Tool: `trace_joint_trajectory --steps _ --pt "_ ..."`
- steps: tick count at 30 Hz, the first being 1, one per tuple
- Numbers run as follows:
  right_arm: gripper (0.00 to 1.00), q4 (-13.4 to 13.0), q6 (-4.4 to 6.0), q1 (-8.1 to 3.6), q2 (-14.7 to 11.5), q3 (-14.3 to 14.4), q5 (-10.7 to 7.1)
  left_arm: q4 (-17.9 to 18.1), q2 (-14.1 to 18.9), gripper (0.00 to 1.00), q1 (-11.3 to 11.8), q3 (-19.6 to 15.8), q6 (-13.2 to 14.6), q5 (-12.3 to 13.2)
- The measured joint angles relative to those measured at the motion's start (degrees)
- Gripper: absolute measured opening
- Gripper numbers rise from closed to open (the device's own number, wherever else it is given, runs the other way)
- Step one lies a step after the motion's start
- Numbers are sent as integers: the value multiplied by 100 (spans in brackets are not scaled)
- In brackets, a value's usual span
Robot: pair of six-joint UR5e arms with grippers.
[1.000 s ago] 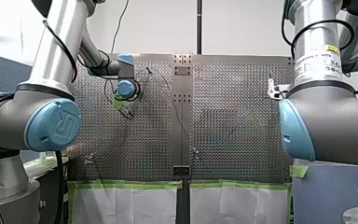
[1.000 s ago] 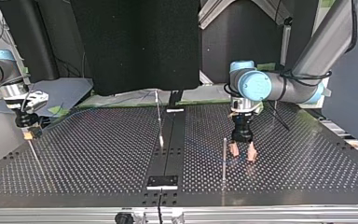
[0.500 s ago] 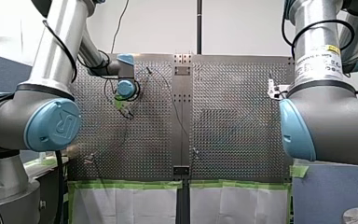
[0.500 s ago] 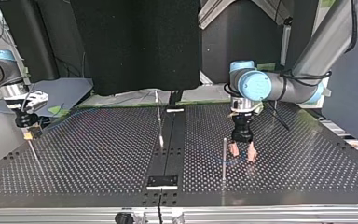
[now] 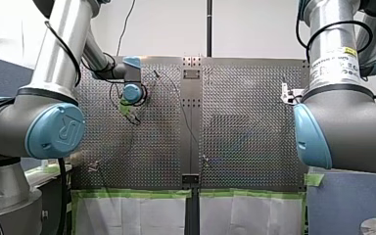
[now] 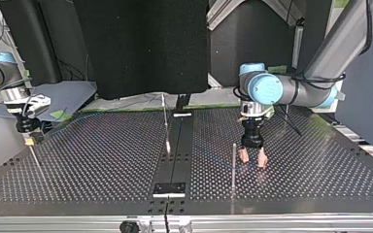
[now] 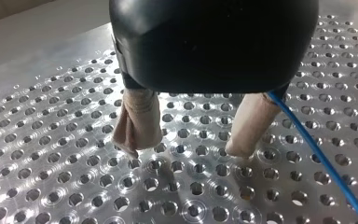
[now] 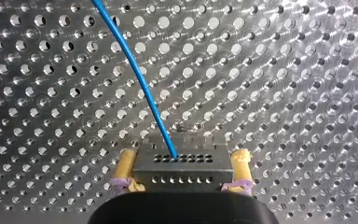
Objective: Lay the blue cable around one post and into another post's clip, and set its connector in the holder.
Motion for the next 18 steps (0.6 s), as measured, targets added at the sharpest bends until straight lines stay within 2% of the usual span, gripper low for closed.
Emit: trace_joint_trajectory --steps 2,3,4,5,6,8,9,11,16,18 --pt "54 0 -8 5 0 0 10 0 0 100 0 0 0 -1" --pt "54 -1 -12 9 0 1 16 0 0 100 0 -1 0 -1" --pt "64 -1 -14 11 0 0 20 0 0 100 0 -1 0 -1" --pt "69 -2 -15 14 0 1 22 0 0 100 0 -1 0 -1" --pt "69 -4 -16 18 0 1 24 0 0 100 0 -2 0 -1" --pt "80 -8 -20 21 0 1 26 0 0 100 0 -2 0 -1" --pt "80 -14 -20 28 1 0 25 0 0 100 1 -2 0 -2" --pt "89 -22 -17 32 0 0 28 0 0 100 0 -3 0 -1" --pt "97 -39 -4 35 2 0 35 0 0 100 0 -3 0 -1" --pt "97 -46 1 35 1 1 46 0 0 100 0 -3 0 -1"
